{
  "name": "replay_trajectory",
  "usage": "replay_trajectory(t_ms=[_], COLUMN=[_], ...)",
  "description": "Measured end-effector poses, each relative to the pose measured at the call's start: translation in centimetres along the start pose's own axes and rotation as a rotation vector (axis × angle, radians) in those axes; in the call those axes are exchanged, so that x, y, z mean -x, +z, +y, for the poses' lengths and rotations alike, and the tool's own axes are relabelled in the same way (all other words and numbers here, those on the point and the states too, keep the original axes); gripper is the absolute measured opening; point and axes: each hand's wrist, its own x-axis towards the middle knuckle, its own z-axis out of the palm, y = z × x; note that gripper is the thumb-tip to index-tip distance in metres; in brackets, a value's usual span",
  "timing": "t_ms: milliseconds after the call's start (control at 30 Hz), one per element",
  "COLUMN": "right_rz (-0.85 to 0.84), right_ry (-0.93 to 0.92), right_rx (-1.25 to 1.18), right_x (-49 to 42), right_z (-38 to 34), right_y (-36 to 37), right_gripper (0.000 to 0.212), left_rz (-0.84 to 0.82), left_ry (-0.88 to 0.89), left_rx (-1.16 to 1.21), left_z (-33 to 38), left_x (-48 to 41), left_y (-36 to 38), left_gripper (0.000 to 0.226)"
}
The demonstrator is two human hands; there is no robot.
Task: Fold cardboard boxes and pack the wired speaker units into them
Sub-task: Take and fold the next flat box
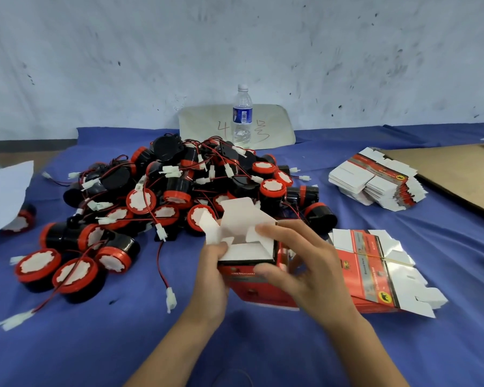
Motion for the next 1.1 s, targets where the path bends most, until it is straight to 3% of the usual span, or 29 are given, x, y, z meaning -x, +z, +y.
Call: replay_trajectory(t_ms=[133, 200, 367, 533, 733, 800, 900, 1000, 1100], right_rz=[0.033, 0.054, 0.008, 0.015, -0.011, 0.011, -0.03, -0.137, -0.098], right_ry=[0.195, 0.278, 0.328, 0.376, 0.336, 0.326, 0.322, 0.373, 0.396], right_rx=[-0.133, -0.194, -0.213, -0.325, -0.551, -0.633, -0.692, -0.671, -0.609], right_x=[0.0, -0.1, -0.1, -0.1, 0.0, -0.1, -0.3, -0.5, -0.5], right_z=[0.2, 0.4, 0.5, 0.1, -0.4, -0.5, -0.9, -1.2, -1.2], right_y=[0.4, 0.3, -0.4, -0.5, -1.2, -1.2, -1.0, -0.7, -0.3], right_gripper=[0.026, 0.027, 0.029, 0.028, 0.033, 0.028, 0.043, 0.041, 0.045], left_rz=[-0.078, -0.113, -0.119, -0.116, -0.172, -0.175, -0.162, -0.193, -0.205], left_ry=[0.136, 0.24, 0.266, 0.273, 0.059, -0.039, -0.143, -0.221, -0.239], left_rx=[-0.067, -0.178, -0.296, -0.373, -0.303, -0.218, -0.073, 0.003, -0.006], left_z=[0.8, 1.1, 1.3, 1.1, 1.4, 1.5, 1.3, 1.4, 1.4], left_x=[0.2, 0.4, 0.7, 0.6, 0.4, 0.5, 0.5, 0.5, 0.6], left_y=[0.5, 0.8, 1.0, 1.1, 0.6, 0.8, 0.8, 0.7, 0.6], left_gripper=[0.055, 0.054, 0.037, 0.061, 0.034, 0.036, 0.046, 0.054, 0.054])
